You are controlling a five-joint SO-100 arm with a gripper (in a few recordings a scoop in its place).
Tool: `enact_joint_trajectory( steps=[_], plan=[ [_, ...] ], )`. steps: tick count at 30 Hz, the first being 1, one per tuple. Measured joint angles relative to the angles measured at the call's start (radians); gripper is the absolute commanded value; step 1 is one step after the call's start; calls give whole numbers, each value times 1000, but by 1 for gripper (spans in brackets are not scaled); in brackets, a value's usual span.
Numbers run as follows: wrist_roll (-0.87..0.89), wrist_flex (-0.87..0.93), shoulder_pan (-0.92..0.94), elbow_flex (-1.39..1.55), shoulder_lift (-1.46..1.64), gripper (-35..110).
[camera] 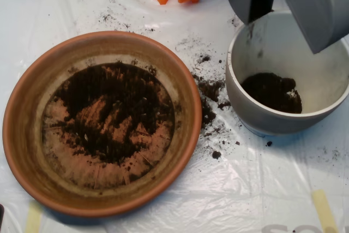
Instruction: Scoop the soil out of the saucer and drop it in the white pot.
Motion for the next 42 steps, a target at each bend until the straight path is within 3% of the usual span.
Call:
enact_joint_trajectory(
  steps=[13, 20, 26, 35, 42],
  plan=[
    [114, -51, 399, 58, 57, 42],
    [64, -247, 586, 463, 204, 43],
    [129, -416, 718, 792, 301, 43],
    [209, -640, 904, 1097, 316, 40],
    [209, -784, 1011, 1170, 275, 39]
  ],
)
